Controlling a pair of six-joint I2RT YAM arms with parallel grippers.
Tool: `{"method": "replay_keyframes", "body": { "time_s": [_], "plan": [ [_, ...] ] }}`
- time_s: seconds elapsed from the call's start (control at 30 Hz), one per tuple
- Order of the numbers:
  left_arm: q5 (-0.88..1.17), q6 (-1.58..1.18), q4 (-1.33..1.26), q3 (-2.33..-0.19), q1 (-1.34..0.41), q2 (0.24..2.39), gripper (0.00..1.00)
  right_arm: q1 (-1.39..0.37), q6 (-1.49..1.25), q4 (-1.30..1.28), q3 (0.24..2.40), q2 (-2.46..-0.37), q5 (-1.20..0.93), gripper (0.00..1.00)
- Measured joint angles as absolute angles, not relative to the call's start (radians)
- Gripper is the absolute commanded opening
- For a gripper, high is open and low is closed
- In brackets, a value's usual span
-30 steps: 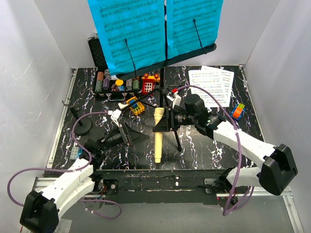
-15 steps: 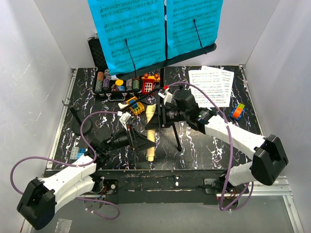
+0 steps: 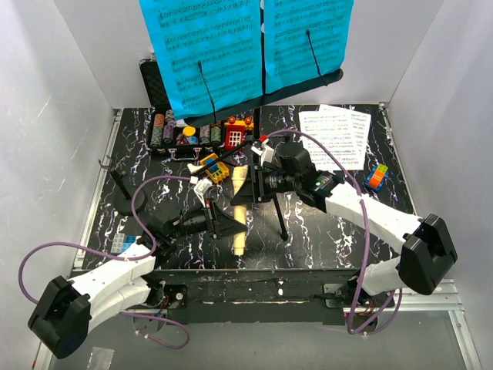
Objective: Pack up the instrument practice props
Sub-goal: Place the microphone at the center of the board.
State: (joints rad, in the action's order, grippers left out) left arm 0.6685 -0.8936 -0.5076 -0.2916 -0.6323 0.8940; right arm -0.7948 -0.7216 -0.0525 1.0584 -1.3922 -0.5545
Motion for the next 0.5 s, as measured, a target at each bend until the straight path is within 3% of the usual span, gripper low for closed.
{"method": "replay_keyframes", "body": {
  "time_s": [0.03,0.13,0.17,0.2,0.3,0.5],
  "plan": [
    [0.665,-0.896,-0.511,-0.292,-0.633,0.894,0.0,-0.794,-0.721,-0.052,1.058,-1.39,-0.556,0.36],
    [0.656,-0.898,-0.509,-0.292,-0.638,0.885,0.0,-0.794,-0.719,-0.053,1.058,-1.384,-0.558,0.52],
    [0.649,-0.897,-0.505,-0.292,-0.639,0.879,0.0,-0.794,-0.719,-0.056,1.058,-1.38,-0.556,0.75],
    [0.639,-0.89,-0.488,-0.293,-0.639,0.867,0.0,-0.794,-0.719,-0.06,1.058,-1.375,-0.554,0.81],
    [0.595,-0.859,-0.367,-0.315,-0.641,0.821,0.0,-0.792,-0.71,-0.115,1.058,-1.335,-0.532,0.87],
    [0.383,-0.785,0.007,-0.422,-0.641,0.67,0.0,-0.766,-0.648,-0.245,1.011,-1.141,-0.417,0.89]
  ]
}}
